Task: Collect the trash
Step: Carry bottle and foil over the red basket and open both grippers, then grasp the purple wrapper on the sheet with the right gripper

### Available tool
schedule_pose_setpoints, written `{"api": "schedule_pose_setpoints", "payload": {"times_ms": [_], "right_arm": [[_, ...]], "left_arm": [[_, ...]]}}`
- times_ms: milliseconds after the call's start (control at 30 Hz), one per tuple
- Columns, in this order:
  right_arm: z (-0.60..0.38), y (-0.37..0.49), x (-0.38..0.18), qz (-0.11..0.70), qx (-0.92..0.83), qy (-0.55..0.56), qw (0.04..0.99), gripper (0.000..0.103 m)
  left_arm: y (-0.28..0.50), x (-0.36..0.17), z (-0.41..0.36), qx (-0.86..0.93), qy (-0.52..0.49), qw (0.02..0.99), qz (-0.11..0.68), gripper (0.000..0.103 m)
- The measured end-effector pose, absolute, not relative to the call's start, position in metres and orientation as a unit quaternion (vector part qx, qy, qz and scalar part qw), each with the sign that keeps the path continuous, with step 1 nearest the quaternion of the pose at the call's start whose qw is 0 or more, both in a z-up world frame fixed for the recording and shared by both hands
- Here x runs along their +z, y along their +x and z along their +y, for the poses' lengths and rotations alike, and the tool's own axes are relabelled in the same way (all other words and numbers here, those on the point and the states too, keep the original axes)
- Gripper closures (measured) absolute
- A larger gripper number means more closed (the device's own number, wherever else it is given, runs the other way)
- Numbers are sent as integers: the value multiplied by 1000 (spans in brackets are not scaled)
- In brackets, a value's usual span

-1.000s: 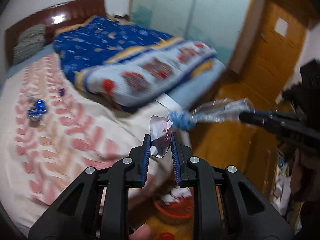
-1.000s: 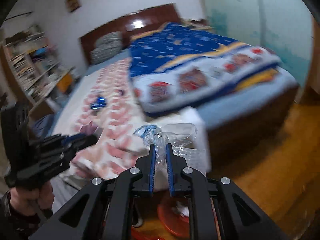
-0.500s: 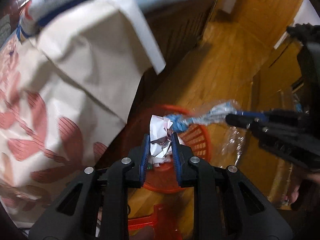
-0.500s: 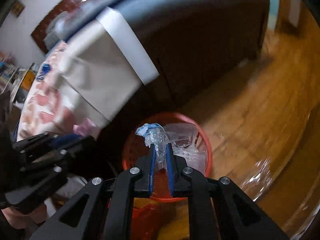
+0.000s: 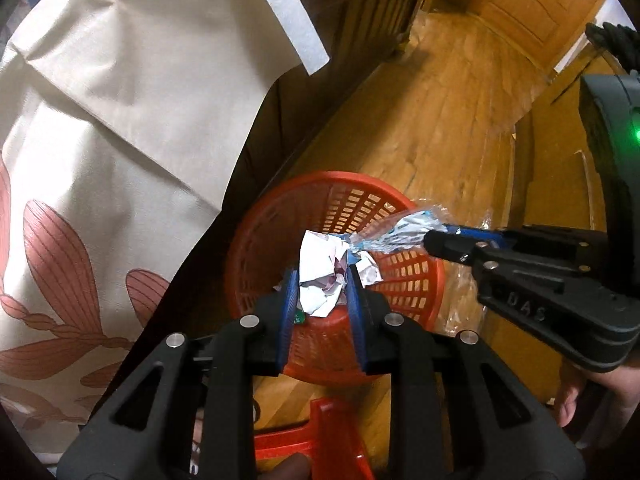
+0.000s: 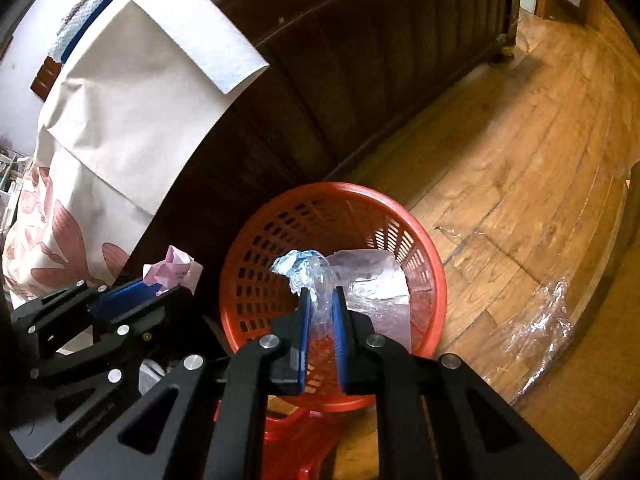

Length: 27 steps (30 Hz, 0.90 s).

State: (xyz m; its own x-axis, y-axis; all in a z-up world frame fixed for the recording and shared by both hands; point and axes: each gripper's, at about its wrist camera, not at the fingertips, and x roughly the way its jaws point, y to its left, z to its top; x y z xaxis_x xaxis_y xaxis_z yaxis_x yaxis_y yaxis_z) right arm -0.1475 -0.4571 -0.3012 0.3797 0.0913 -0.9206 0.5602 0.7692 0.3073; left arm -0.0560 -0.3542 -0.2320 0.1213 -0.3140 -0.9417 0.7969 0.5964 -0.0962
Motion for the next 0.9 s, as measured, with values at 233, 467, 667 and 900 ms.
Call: {"api": "schedule_pose_setpoints", "payload": {"times_ms": [233, 467, 667, 900], "right_arm": [[-455, -142, -294, 540, -154, 286, 776, 89], [-459, -141, -278, 527, -177, 272, 785, 47], [-465, -142, -261, 519, -185, 266, 791, 47], [-467, -133, -218, 495, -181, 244, 814, 47]], "left_arm": [[-53, -230, -349, -390, 220, 714, 538, 77], [-53, -224, -352, -383, 234, 726, 521, 32], [-51, -214, -349, -385, 227, 733, 513, 32], [-46, -185, -330, -380, 216, 743, 507, 32]]}}
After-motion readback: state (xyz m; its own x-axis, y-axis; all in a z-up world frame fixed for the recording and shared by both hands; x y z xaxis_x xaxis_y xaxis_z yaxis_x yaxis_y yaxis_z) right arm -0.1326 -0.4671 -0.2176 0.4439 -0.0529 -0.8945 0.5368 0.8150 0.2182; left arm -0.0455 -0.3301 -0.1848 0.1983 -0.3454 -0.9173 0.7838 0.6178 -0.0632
